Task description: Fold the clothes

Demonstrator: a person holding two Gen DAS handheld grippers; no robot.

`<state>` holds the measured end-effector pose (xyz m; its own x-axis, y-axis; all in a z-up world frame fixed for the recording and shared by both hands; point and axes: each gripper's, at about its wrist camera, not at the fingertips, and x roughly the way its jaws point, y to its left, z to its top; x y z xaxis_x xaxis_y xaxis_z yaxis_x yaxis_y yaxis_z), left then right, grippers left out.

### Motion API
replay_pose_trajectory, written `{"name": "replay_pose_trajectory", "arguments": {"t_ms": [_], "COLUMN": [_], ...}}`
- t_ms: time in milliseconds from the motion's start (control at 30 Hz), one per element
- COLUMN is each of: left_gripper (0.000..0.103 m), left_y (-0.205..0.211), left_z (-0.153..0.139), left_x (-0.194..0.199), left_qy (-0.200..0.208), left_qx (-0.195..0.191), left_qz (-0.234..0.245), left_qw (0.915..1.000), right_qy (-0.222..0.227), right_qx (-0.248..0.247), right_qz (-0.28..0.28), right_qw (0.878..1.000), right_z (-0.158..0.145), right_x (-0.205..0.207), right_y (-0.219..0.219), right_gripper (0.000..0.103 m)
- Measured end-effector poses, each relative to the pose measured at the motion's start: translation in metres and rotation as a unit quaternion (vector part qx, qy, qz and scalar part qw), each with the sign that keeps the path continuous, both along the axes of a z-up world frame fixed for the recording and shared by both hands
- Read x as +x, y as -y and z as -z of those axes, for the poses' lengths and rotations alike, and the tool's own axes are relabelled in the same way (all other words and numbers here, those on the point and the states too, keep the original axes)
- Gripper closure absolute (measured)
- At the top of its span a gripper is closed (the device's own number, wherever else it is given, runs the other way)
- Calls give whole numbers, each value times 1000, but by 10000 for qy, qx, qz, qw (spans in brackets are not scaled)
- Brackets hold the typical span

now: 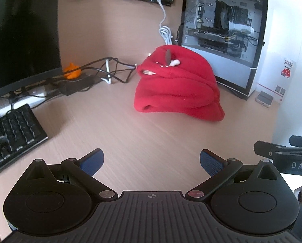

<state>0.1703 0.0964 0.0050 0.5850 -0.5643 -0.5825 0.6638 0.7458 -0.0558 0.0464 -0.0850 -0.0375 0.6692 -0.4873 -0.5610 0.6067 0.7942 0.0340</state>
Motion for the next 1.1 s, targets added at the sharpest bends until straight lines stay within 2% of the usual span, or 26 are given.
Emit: {"name": "replay_pose_trajectory", "arguments": {"t_ms": [433,867,1100], "left_gripper": [0,0,0], "left_y": [-3,-6,-8], "left_z": [-2,-3,-3], "left_x": [-7,-15,-22], "left_qy": [161,61,138], "left_qx": [-70,-113,-112], "left_qz": [86,176,146], "left_qw": [9998,9998,9997], "right_qy": [47,83,94], "right_qx": [68,175,170], "right_qz": [42,105,92], "right_qw": [10000,9998,9998], "right_z": [-3,-2,-3], "right_x": [-9,-22,-28], "right_y": [-6,-8,-10], "right_gripper": [0,0,0]}}
